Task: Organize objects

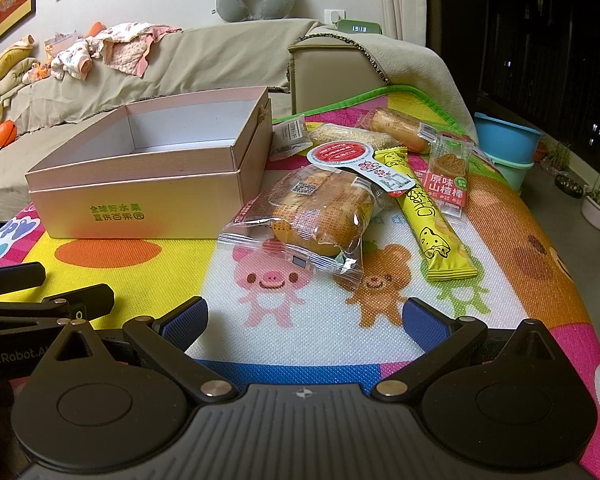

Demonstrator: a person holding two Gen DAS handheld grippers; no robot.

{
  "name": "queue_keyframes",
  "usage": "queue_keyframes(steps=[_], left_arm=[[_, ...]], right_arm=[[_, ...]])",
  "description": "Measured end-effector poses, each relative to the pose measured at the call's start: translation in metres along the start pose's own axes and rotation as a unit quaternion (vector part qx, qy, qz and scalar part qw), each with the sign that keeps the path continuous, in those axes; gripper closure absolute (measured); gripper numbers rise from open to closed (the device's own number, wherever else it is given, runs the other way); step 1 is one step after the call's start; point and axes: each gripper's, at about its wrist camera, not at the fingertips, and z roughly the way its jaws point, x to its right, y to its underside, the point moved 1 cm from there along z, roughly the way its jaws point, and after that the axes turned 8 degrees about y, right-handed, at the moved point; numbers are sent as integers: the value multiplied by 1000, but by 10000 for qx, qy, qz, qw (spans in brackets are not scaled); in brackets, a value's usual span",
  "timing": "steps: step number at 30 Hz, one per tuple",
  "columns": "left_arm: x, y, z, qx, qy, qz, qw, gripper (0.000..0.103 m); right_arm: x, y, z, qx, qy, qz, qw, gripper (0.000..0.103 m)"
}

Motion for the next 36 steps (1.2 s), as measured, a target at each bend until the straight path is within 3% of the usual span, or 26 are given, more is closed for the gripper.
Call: queue_keyframes(steps=[18, 22, 25, 30, 36], left_arm=[[-3, 0, -2, -68, 34, 42, 10000, 18], [-12, -14, -7, -133, 122, -107, 9998, 20], [-28, -33, -22, 210, 48, -163, 9996, 20], [-66, -78, -15, 695, -523, -163, 9961, 21], [-105, -109, 40, 156, -242, -572, 9980, 23]], right_arm=[[-2, -1, -4, -133, -42, -45, 9999, 0], [0, -10, 0, -480, -155, -225, 9985, 0], [1, -10, 0, -480, -213, -302, 9982, 0], [1, -19, 5, -833, -267, -356, 9955, 0], [-1, -27, 10, -1050, -289, -518, 9927, 0]])
